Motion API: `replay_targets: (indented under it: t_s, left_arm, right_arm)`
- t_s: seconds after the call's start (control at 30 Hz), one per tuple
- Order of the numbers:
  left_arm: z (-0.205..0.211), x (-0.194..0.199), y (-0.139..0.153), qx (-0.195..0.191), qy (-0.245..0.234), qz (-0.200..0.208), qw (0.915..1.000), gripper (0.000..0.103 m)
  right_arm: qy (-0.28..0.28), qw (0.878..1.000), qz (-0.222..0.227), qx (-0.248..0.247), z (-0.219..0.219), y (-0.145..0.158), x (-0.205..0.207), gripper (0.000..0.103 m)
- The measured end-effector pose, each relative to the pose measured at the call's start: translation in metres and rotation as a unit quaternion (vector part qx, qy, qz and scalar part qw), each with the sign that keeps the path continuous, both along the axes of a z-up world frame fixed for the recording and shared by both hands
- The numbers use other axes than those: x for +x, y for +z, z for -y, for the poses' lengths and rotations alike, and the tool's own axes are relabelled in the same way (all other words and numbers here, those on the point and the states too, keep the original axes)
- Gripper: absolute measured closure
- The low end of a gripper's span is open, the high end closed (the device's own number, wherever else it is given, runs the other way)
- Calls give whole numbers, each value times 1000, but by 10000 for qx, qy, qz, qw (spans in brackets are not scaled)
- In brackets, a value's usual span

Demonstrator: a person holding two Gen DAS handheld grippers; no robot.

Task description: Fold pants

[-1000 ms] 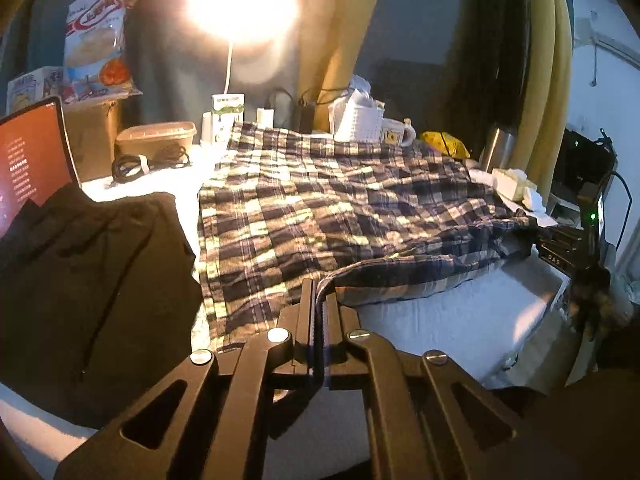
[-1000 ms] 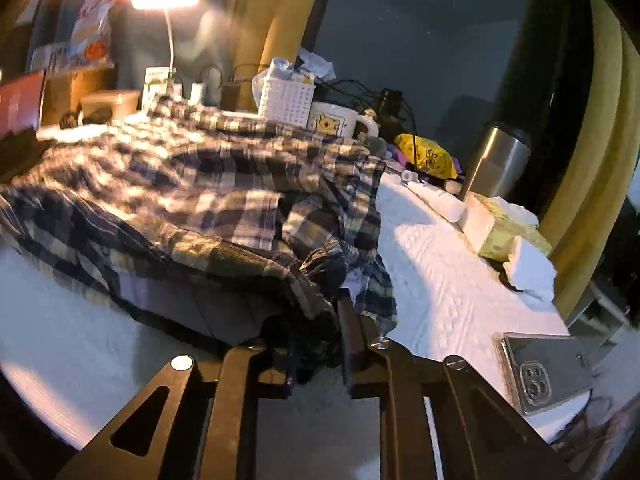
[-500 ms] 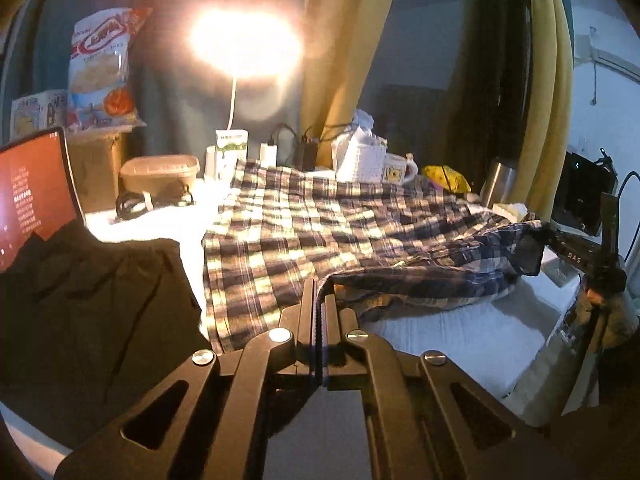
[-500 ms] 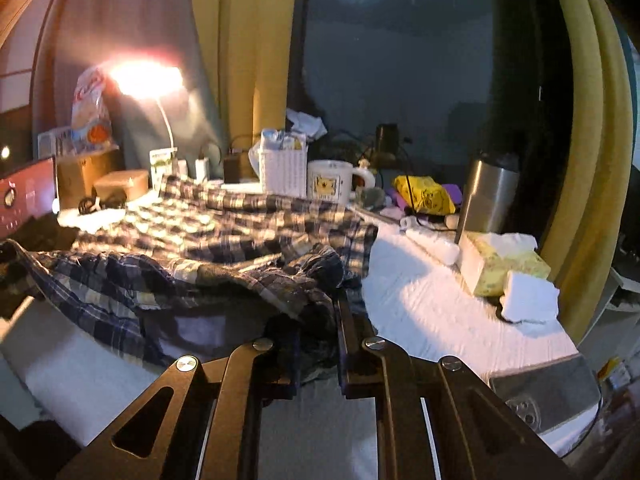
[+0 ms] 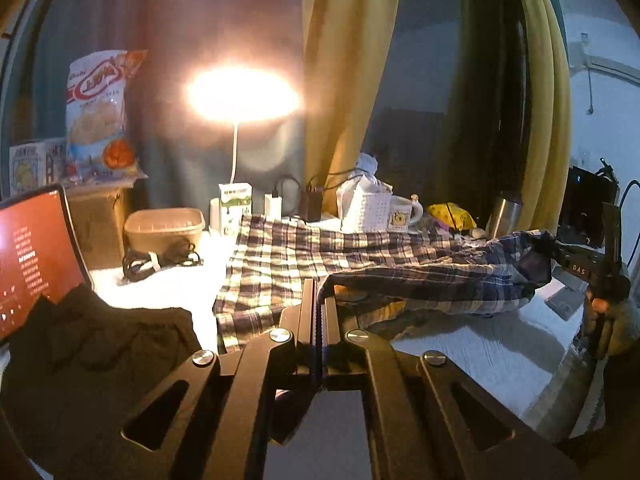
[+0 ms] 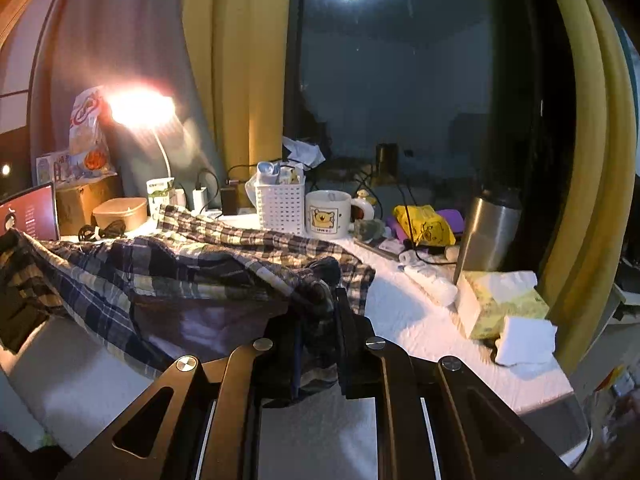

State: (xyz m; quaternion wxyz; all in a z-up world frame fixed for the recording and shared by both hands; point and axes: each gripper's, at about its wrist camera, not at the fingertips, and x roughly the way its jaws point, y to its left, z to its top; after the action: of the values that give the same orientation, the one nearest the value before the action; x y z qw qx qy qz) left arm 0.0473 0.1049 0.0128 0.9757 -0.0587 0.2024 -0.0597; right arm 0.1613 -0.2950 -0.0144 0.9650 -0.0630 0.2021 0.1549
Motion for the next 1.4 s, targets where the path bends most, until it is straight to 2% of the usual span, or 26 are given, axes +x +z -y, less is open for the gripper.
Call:
replay_targets:
  t_s: [0.23, 0.5, 0.77, 0.8, 0.93, 1.13, 1.17, 1.23, 1.4]
  left_arm:
    - [1, 20, 21, 152, -52, 189, 9997, 103]
    - [-1, 67, 38, 322, -38, 330, 9989, 103]
    - [-3, 124, 37, 312, -44, 254, 9992, 103]
    - [-2, 130, 37, 323, -62, 250, 9991, 103]
    - [-3, 159, 34, 359, -87, 175, 9992, 103]
    - [-3, 206, 28, 601, -151, 65, 9981, 103]
    - [-4, 215, 25, 652, -147, 42, 9978, 103]
    - [-8, 232, 20, 698, -119, -36, 9975, 103]
    - [-22, 274, -1, 617, -134, -287, 9976, 103]
  right_arm:
    - [-63, 10000, -28, 53, -1, 13, 21, 90]
    - [-163, 9997, -100, 144, 2, 28, 57, 90]
    - [-219, 9993, -261, 132, -1, 32, 108, 90]
    - [-215, 9992, -296, 137, -2, 31, 114, 94]
    - [-253, 9987, -418, 163, -6, 26, 143, 95]
    - [-343, 9976, -572, 181, -14, 16, 187, 95]
    - [-377, 9973, -603, 157, -16, 14, 194, 95]
    - [-480, 9963, -697, 135, -18, 8, 212, 101]
    - [-703, 9924, -993, 208, -14, -9, 248, 101]
